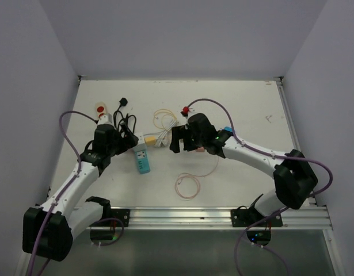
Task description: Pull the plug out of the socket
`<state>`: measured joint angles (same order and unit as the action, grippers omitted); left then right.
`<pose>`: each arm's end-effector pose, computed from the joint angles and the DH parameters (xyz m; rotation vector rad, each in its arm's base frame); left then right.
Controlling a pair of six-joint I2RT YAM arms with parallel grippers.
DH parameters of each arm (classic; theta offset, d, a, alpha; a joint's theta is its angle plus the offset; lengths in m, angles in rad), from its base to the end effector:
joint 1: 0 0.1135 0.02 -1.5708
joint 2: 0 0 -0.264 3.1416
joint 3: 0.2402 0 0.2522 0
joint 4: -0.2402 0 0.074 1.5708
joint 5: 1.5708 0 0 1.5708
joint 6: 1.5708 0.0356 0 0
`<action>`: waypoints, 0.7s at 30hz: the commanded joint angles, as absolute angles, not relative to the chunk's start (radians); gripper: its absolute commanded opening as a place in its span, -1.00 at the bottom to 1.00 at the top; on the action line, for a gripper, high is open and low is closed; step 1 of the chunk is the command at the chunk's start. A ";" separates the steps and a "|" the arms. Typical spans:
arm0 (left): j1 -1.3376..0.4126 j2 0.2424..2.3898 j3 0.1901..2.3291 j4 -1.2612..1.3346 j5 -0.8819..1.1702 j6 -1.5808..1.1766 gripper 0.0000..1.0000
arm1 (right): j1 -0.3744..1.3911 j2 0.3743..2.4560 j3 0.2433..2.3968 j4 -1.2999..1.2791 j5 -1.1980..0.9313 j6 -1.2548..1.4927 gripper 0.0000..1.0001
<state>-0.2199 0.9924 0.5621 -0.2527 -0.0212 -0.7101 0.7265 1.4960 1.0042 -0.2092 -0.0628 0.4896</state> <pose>0.2035 -0.0447 0.2177 -0.5686 2.2257 -0.4681 0.2439 0.2197 0.2433 -0.3146 2.3509 0.6905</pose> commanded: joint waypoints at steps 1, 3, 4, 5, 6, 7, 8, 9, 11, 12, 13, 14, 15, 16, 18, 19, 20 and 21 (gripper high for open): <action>-0.187 0.969 0.656 -0.354 -0.132 -0.643 0.87 | 0.877 1.574 1.113 -0.195 0.095 0.528 0.84; -0.144 0.980 0.689 -0.385 -0.147 -0.635 0.87 | 0.932 1.646 1.153 -0.189 0.138 0.543 0.94; -0.126 0.988 0.696 -0.393 -0.146 -0.634 0.87 | 0.981 1.673 1.175 -0.192 0.175 0.549 0.96; -0.086 0.992 0.710 -0.405 -0.146 -0.638 0.91 | 1.005 1.704 1.227 -0.196 0.186 0.552 0.98; -0.065 1.006 0.713 -0.420 -0.129 -0.641 0.91 | 1.024 1.760 1.255 -0.210 0.198 0.552 0.98; -0.022 1.012 0.715 -0.422 -0.115 -0.644 0.91 | 1.060 1.793 1.309 -0.216 0.207 0.552 0.97; -0.002 1.020 0.713 -0.428 -0.080 -0.647 0.91 | 1.077 1.819 1.334 -0.224 0.240 0.552 0.98; 0.023 1.032 0.712 -0.429 -0.060 -0.649 0.91 | 1.091 1.871 1.357 -0.235 0.259 0.552 0.98; 0.078 1.043 0.707 -0.434 -0.016 -0.650 0.91 | 1.117 1.917 1.428 -0.261 0.306 0.564 0.98; 0.089 1.048 0.704 -0.433 -0.006 -0.647 0.91 | 1.120 1.965 1.451 -0.294 0.314 0.574 0.98; 0.103 1.045 0.703 -0.431 -0.005 -0.647 0.91 | 1.121 1.982 1.489 -0.305 0.322 0.589 0.98; 0.106 1.043 0.693 -0.425 -0.005 -0.646 0.91 | 1.121 2.000 1.502 -0.310 0.327 0.592 0.97; 0.109 1.037 0.690 -0.425 -0.006 -0.644 0.91 | 1.123 2.012 1.512 -0.305 0.328 0.592 0.97; 0.112 1.035 0.689 -0.423 -0.006 -0.640 0.91 | 1.126 2.038 1.535 -0.310 0.330 0.588 0.97; 0.114 1.031 0.683 -0.420 -0.006 -0.635 0.91 | 1.129 2.065 1.561 -0.330 0.330 0.588 0.97; 0.117 1.031 0.678 -0.417 -0.005 -0.632 0.91 | 1.135 2.089 1.587 -0.336 0.330 0.586 0.97; 0.117 1.031 0.672 -0.414 0.020 -0.632 0.91 | 1.138 2.098 1.597 -0.344 0.330 0.587 0.97; 0.117 1.031 0.669 -0.411 0.023 -0.632 0.91 | 1.140 2.109 1.606 -0.353 0.336 0.588 0.97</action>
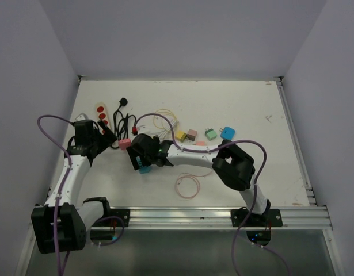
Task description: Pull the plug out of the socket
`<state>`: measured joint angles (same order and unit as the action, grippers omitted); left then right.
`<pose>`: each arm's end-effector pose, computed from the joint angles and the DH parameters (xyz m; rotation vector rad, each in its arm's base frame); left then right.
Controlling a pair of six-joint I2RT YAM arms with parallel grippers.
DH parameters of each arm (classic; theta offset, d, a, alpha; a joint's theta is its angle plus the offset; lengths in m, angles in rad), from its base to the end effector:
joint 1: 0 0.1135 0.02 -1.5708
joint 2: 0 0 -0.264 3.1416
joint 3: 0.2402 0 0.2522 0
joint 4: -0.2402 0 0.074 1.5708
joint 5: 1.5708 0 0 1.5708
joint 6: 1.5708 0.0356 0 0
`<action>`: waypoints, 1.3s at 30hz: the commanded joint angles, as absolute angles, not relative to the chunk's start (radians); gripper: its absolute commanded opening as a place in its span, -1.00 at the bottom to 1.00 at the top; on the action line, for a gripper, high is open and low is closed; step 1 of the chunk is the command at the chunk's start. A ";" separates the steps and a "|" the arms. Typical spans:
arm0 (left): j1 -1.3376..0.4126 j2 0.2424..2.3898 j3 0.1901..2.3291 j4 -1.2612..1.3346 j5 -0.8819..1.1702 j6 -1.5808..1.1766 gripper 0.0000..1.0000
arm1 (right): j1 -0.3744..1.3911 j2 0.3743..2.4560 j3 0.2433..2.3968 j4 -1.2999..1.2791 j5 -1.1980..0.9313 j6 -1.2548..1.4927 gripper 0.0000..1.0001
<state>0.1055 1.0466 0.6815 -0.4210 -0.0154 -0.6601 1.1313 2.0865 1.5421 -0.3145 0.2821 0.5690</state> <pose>0.2143 0.0232 0.2331 -0.8926 2.1966 -0.2510 0.2053 0.4134 0.1857 -0.5512 2.3713 0.4513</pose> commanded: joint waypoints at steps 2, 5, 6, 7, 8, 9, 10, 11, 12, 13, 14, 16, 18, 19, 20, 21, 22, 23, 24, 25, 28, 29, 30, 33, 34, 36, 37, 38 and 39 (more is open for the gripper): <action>0.117 1.031 0.657 -0.397 0.034 -0.632 0.91 | 1.144 2.137 1.621 -0.359 0.337 0.584 0.95; 0.117 1.034 0.647 -0.385 0.051 -0.626 0.91 | 1.144 2.164 1.634 -0.359 0.327 0.575 0.90; 0.117 1.035 0.644 -0.380 0.058 -0.621 0.91 | 1.144 2.169 1.637 -0.367 0.327 0.574 0.89; 0.117 1.035 0.643 -0.376 0.066 -0.612 0.91 | 1.146 2.174 1.637 -0.371 0.330 0.569 0.84; 0.115 1.035 0.640 -0.368 0.080 -0.604 0.91 | 1.144 2.175 1.634 -0.379 0.331 0.569 0.82; 0.117 1.035 0.638 -0.364 0.089 -0.600 0.91 | 1.143 2.172 1.629 -0.388 0.340 0.566 0.79; 0.115 1.035 0.635 -0.356 0.095 -0.589 0.91 | 1.140 2.168 1.611 -0.385 0.348 0.560 0.62; 0.117 1.037 0.632 -0.351 0.116 -0.584 0.91 | 1.138 2.152 1.599 -0.384 0.348 0.558 0.50; 0.117 1.035 0.627 -0.347 0.129 -0.581 0.91 | 1.126 2.142 1.586 -0.383 0.347 0.557 0.40; 0.117 1.035 0.624 -0.339 0.144 -0.578 0.91 | 1.120 2.129 1.548 -0.377 0.342 0.555 0.17; 0.117 1.037 0.612 -0.322 0.181 -0.578 0.91 | 1.111 2.112 1.523 -0.367 0.330 0.549 0.03; 0.117 1.040 0.589 -0.292 0.216 -0.589 0.91 | 1.083 2.062 1.450 -0.325 0.310 0.529 -0.33; 0.117 1.045 0.568 -0.262 0.284 -0.603 0.93 | 1.049 2.017 1.387 -0.304 0.279 0.519 -0.58; 0.117 1.048 0.545 -0.227 0.308 -0.623 0.93 | 1.037 2.002 1.362 -0.290 0.264 0.515 -0.80; 0.117 1.049 0.532 -0.207 0.357 -0.635 0.94 | 1.023 1.987 1.338 -0.253 0.217 0.514 -0.90; 0.115 1.052 0.519 -0.186 0.380 -0.662 0.96 | 0.994 1.955 1.289 -0.236 0.195 0.515 -1.00; 0.117 1.052 0.493 -0.143 0.426 -0.675 0.97 | 0.980 1.942 1.267 -0.220 0.166 0.518 -1.00; 0.117 1.052 0.479 -0.120 0.448 -0.687 0.98 | 0.967 1.928 1.249 -0.191 0.140 0.518 -1.00; 0.117 1.051 0.466 -0.097 0.469 -0.699 0.99 | 0.947 1.918 1.221 -0.178 0.083 0.502 -1.00; 0.115 1.049 0.447 -0.057 0.503 -0.701 0.99 | 0.940 1.898 1.215 -0.172 0.060 0.486 -1.00; 0.110 1.035 0.440 -0.017 0.540 -0.666 0.99 | 0.924 1.862 1.210 -0.196 0.003 0.417 -1.00; 0.106 1.026 0.442 -0.017 0.546 -0.648 0.99 | 0.914 1.853 1.209 -0.216 -0.018 0.402 -1.00; 0.092 1.022 0.445 -0.017 0.548 -0.609 0.99 | 0.907 1.842 1.203 -0.225 -0.038 0.373 -1.00; 0.043 1.012 0.472 -0.017 0.528 -0.551 0.99 | 0.881 1.806 1.204 -0.282 -0.098 0.318 -1.00; 0.026 1.012 0.492 -0.017 0.503 -0.540 0.99 | 0.876 1.799 1.209 -0.302 -0.118 0.302 -1.00; -0.061 1.022 0.543 -0.029 0.454 -0.485 0.99 | 0.858 1.783 1.226 -0.362 -0.135 0.255 -1.00; -0.092 1.029 0.563 -0.055 0.415 -0.467 0.99 | 0.853 1.778 1.232 -0.379 -0.149 0.239 -1.00; -0.121 1.046 0.578 -0.066 0.402 -0.450 0.99 | 0.848 1.775 1.238 -0.414 -0.176 0.226 -1.00; -0.159 1.054 0.595 -0.078 0.387 -0.419 0.98 | 0.836 1.769 1.252 -0.428 -0.184 0.204 -1.00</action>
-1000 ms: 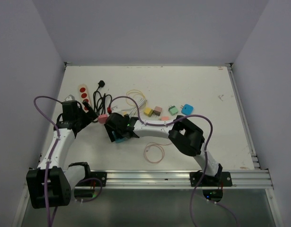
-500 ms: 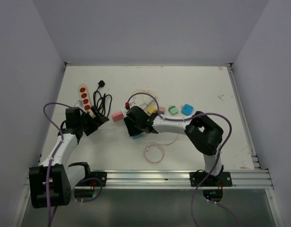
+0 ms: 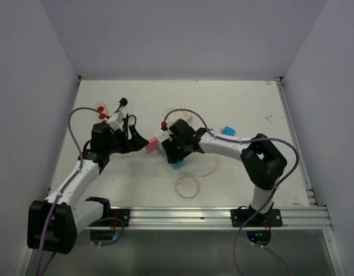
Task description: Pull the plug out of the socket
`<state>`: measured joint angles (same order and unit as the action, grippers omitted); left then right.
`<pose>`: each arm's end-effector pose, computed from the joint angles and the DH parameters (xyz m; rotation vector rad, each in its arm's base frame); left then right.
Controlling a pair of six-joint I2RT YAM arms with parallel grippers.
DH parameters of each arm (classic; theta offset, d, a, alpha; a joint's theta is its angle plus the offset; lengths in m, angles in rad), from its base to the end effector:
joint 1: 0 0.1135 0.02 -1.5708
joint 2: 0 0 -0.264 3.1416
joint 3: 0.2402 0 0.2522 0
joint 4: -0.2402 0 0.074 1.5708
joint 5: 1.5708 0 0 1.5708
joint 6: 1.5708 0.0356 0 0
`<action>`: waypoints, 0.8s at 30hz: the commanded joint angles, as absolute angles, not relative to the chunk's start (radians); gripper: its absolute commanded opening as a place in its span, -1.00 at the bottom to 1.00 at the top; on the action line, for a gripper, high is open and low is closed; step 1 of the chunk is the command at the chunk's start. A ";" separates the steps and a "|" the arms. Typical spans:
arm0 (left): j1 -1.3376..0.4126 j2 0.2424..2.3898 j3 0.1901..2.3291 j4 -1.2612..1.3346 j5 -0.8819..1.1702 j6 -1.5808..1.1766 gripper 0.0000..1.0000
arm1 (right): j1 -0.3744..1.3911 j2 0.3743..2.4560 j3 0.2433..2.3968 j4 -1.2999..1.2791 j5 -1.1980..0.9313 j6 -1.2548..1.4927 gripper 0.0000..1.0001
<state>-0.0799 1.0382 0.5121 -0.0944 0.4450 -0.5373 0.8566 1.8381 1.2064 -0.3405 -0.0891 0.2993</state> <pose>0.2124 -0.0324 0.2081 -0.2527 2.2307 -0.8291 0.2495 0.2926 0.1815 -0.7597 2.5237 0.5426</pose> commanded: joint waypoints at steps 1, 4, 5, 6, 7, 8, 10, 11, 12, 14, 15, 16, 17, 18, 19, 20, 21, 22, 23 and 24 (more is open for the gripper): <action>-0.172 1.061 0.624 -0.101 0.353 -0.404 0.96 | 0.833 1.767 1.261 -0.443 -0.192 0.193 -1.00; -0.213 1.086 0.669 -0.127 0.299 -0.330 0.83 | 0.833 1.766 1.293 -0.498 -0.204 0.150 -1.00; -0.236 1.091 0.678 -0.133 0.295 -0.310 0.78 | 0.830 1.766 1.298 -0.514 -0.212 0.137 -1.00; -0.247 1.095 0.699 -0.140 0.295 -0.267 0.76 | 0.827 1.763 1.302 -0.518 -0.219 0.130 -1.00; -0.258 1.107 0.707 -0.155 0.295 -0.247 0.75 | 0.824 1.761 1.304 -0.522 -0.228 0.127 -1.00; -0.280 1.112 0.713 -0.158 0.298 -0.214 0.74 | 0.816 1.758 1.301 -0.523 -0.236 0.121 -1.00; -0.296 1.120 0.712 -0.158 0.314 -0.189 0.72 | 0.805 1.747 1.299 -0.523 -0.267 0.121 -1.00; -0.305 1.121 0.709 -0.155 0.322 -0.177 0.70 | 0.796 1.746 1.296 -0.523 -0.275 0.123 -1.00; -0.308 1.127 0.698 -0.147 0.342 -0.172 0.68 | 0.792 1.738 1.295 -0.522 -0.284 0.124 -1.00; -0.319 1.135 0.689 -0.140 0.365 -0.158 0.53 | 0.782 1.730 1.293 -0.517 -0.298 0.127 -1.00; -0.328 1.147 0.686 -0.135 0.367 -0.156 0.52 | 0.781 1.729 1.292 -0.514 -0.314 0.130 -1.00; -0.334 1.155 0.684 -0.137 0.365 -0.153 0.51 | 0.778 1.726 1.290 -0.506 -0.327 0.133 -1.00; -0.351 1.166 0.683 -0.140 0.364 -0.149 0.50 | 0.770 1.723 1.286 -0.500 -0.339 0.143 -1.00; -0.356 1.179 0.684 -0.143 0.356 -0.147 0.50 | 0.767 1.723 1.284 -0.496 -0.359 0.146 -1.00; -0.367 1.187 0.681 -0.141 0.357 -0.147 0.48 | 0.761 1.718 1.282 -0.483 -0.367 0.150 -1.00; -0.371 1.193 0.680 -0.140 0.357 -0.144 0.47 | 0.759 1.718 1.281 -0.480 -0.376 0.158 -1.00; -0.377 1.206 0.681 -0.134 0.354 -0.143 0.40 | 0.759 1.718 1.279 -0.477 -0.380 0.160 -1.00; -0.388 1.212 0.683 -0.133 0.351 -0.143 0.37 | 0.758 1.718 1.279 -0.476 -0.387 0.164 -1.00; -0.393 1.218 0.684 -0.133 0.347 -0.141 0.37 | 0.758 1.718 1.278 -0.474 -0.388 0.166 -1.00; -0.396 1.229 0.686 -0.133 0.339 -0.143 0.36 | 0.758 1.717 1.276 -0.469 -0.390 0.169 -1.00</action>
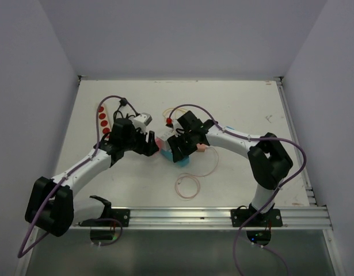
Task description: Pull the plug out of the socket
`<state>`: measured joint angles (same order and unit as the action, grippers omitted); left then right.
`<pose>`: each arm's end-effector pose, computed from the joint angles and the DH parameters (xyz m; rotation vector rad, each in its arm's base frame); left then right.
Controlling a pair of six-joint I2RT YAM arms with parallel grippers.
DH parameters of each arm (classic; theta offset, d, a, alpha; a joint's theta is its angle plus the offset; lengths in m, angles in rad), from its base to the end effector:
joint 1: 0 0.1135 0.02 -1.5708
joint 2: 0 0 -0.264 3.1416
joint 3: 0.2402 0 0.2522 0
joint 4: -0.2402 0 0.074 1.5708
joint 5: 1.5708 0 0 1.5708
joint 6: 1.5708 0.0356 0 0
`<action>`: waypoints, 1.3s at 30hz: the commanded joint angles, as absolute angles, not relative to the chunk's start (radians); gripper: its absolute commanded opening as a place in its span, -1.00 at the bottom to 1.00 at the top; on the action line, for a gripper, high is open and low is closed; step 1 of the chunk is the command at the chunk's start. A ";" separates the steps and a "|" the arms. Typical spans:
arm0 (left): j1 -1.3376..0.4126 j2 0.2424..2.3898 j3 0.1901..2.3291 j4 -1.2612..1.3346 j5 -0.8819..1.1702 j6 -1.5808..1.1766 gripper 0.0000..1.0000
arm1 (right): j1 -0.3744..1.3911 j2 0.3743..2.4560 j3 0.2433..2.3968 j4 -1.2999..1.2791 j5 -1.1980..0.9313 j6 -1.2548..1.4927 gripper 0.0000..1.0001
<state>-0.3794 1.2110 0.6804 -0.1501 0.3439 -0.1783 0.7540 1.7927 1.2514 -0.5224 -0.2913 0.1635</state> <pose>0.2299 -0.1046 0.2207 0.4180 2.2562 -0.6820 0.2638 0.2617 0.2017 -0.8956 2.5873 0.6738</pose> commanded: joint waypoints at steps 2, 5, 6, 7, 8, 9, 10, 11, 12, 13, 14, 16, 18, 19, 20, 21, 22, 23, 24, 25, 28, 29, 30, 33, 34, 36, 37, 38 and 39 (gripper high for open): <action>-0.397 1.241 0.690 -0.129 0.331 -0.146 0.33 | 0.755 1.717 1.275 -0.465 -0.402 0.172 -1.00; -0.397 1.259 0.698 -0.120 0.324 -0.152 0.22 | 0.753 1.715 1.263 -0.449 -0.420 0.179 -1.00; -0.399 1.267 0.698 -0.117 0.324 -0.152 0.19 | 0.752 1.713 1.261 -0.445 -0.423 0.183 -1.00; -0.400 1.272 0.699 -0.112 0.321 -0.156 0.17 | 0.752 1.713 1.258 -0.440 -0.425 0.186 -1.00; -0.400 1.273 0.699 -0.107 0.318 -0.156 0.11 | 0.752 1.713 1.255 -0.437 -0.433 0.187 -1.00; -0.400 1.281 0.701 -0.106 0.310 -0.158 0.06 | 0.750 1.715 1.255 -0.433 -0.436 0.187 -1.00; -0.402 1.284 0.704 -0.103 0.307 -0.156 0.03 | 0.750 1.713 1.250 -0.428 -0.442 0.190 -1.00; -0.402 1.288 0.706 -0.100 0.305 -0.156 -0.05 | 0.750 1.712 1.247 -0.426 -0.442 0.193 -1.00; -0.403 1.290 0.709 -0.100 0.305 -0.156 -0.15 | 0.749 1.709 1.246 -0.417 -0.443 0.196 -1.00; -0.405 1.292 0.709 -0.100 0.304 -0.156 -0.21 | 0.749 1.709 1.241 -0.417 -0.442 0.199 -1.00; -0.405 1.292 0.710 -0.106 0.304 -0.156 -0.30 | 0.747 1.710 1.239 -0.416 -0.440 0.201 -1.00; -0.408 1.287 0.709 -0.113 0.304 -0.153 -0.56 | 0.742 1.710 1.238 -0.413 -0.430 0.207 -1.00; -0.411 1.269 0.704 -0.127 0.299 -0.150 -0.92 | 0.739 1.713 1.233 -0.413 -0.399 0.212 -1.00; -0.413 1.259 0.698 -0.133 0.295 -0.150 -1.00 | 0.735 1.716 1.230 -0.413 -0.381 0.221 -1.00; -0.413 1.243 0.693 -0.140 0.290 -0.150 -1.00 | 0.732 1.718 1.229 -0.413 -0.365 0.228 -1.00; -0.414 1.232 0.692 -0.146 0.288 -0.152 -1.00 | 0.727 1.723 1.227 -0.414 -0.336 0.233 -1.00; -0.414 1.223 0.689 -0.158 0.288 -0.153 -1.00 | 0.724 1.730 1.226 -0.414 -0.321 0.250 -1.00; -0.414 1.206 0.687 -0.164 0.288 -0.155 -1.00 | 0.723 1.733 1.223 -0.414 -0.304 0.258 -1.00; -0.414 1.195 0.687 -0.169 0.288 -0.156 -1.00 | 0.718 1.738 1.223 -0.419 -0.282 0.265 -1.00; -0.414 1.186 0.683 -0.172 0.288 -0.161 -1.00 | 0.716 1.747 1.220 -0.423 -0.246 0.273 -1.00; -0.414 1.152 0.683 -0.195 0.282 -0.172 -1.00 | 0.709 1.761 1.220 -0.443 -0.158 0.293 -1.00; -0.414 1.140 0.683 -0.198 0.284 -0.175 -1.00 | 0.709 1.766 1.221 -0.451 -0.132 0.298 -1.00; -0.414 1.135 0.683 -0.202 0.284 -0.178 -1.00 | 0.709 1.767 1.223 -0.466 -0.111 0.302 -1.00; -0.414 1.123 0.684 -0.222 0.290 -0.186 -1.00 | 0.706 1.778 1.224 -0.483 -0.043 0.322 -1.00; -0.414 1.120 0.680 -0.227 0.291 -0.189 -1.00 | 0.704 1.782 1.227 -0.489 -0.032 0.325 -1.00; -0.414 1.106 0.672 -0.229 0.293 -0.195 -1.00 | 0.698 1.795 1.223 -0.495 -0.008 0.337 -1.00; -0.414 1.101 0.667 -0.227 0.293 -0.199 -1.00 | 0.696 1.798 1.223 -0.495 -0.006 0.342 -1.00; -0.414 1.094 0.664 -0.229 0.295 -0.201 -1.00 | 0.687 1.805 1.220 -0.492 -0.008 0.348 -1.00; -0.414 1.091 0.658 -0.229 0.298 -0.202 -1.00 | 0.684 1.810 1.215 -0.491 -0.011 0.357 -1.00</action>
<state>-0.4129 1.1664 0.6586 -0.2123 0.2565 -0.1745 0.7574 1.7844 1.2243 -0.4309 -0.2966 0.2638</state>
